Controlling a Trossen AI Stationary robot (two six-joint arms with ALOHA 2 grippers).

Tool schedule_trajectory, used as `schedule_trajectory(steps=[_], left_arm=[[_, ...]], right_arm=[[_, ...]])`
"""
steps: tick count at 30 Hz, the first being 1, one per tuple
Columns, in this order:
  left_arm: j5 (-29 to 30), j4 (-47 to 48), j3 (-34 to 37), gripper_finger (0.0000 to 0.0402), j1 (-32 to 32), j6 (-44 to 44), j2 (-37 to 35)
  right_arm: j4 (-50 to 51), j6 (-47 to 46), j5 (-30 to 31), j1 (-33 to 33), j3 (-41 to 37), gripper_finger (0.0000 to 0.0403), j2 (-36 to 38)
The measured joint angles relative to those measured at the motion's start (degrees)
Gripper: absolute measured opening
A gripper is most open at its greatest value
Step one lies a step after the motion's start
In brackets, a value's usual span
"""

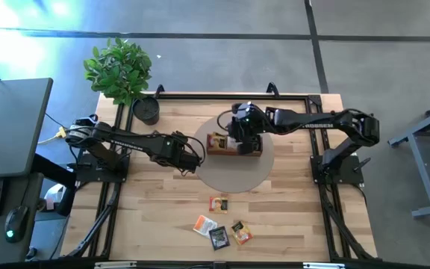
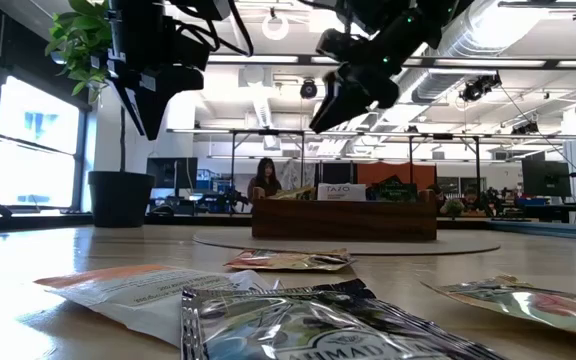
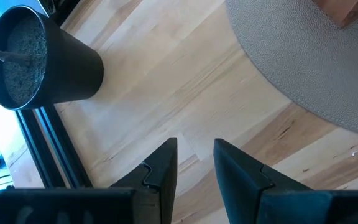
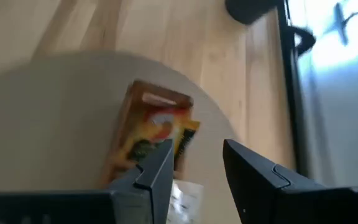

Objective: Pick & Place Tea
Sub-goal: Put the yellow tea bag into the left section of the wooden organizer

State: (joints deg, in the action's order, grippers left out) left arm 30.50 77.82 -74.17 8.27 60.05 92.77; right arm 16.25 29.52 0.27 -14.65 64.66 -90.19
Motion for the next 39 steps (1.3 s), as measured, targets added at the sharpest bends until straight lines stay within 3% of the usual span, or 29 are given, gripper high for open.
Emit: schedule_trajectory(steps=[6,12,19,30,39], left_arm=[[0.1,-0.6,0.0,0.0103,0.0,0.1,0.0],[0.3,-1.4,0.0,0.0103,0.0,-0.3,0.0],[1.7,-1.5,0.0,0.0103,0.0,-1.3,0.0],[2.0,-1.5,0.0,0.0103,0.0,-1.3,0.0],[2.0,-1.5,0.0,0.0103,0.0,-1.3,0.0]], right_arm=[[-2.4,-23.0,-0.8,-1.2,0.0,0.0128,-5.2],[-1.1,-32.9,-4.6,0.0,-0.1,0.0118,-9.1],[-1.5,-33.6,7.4,2.0,-0.1,0.0102,-9.2],[-3.4,-33.4,5.5,1.9,-0.1,0.0079,-13.7],[-4.4,-30.7,5.0,2.0,0.0,0.0064,-13.0]])
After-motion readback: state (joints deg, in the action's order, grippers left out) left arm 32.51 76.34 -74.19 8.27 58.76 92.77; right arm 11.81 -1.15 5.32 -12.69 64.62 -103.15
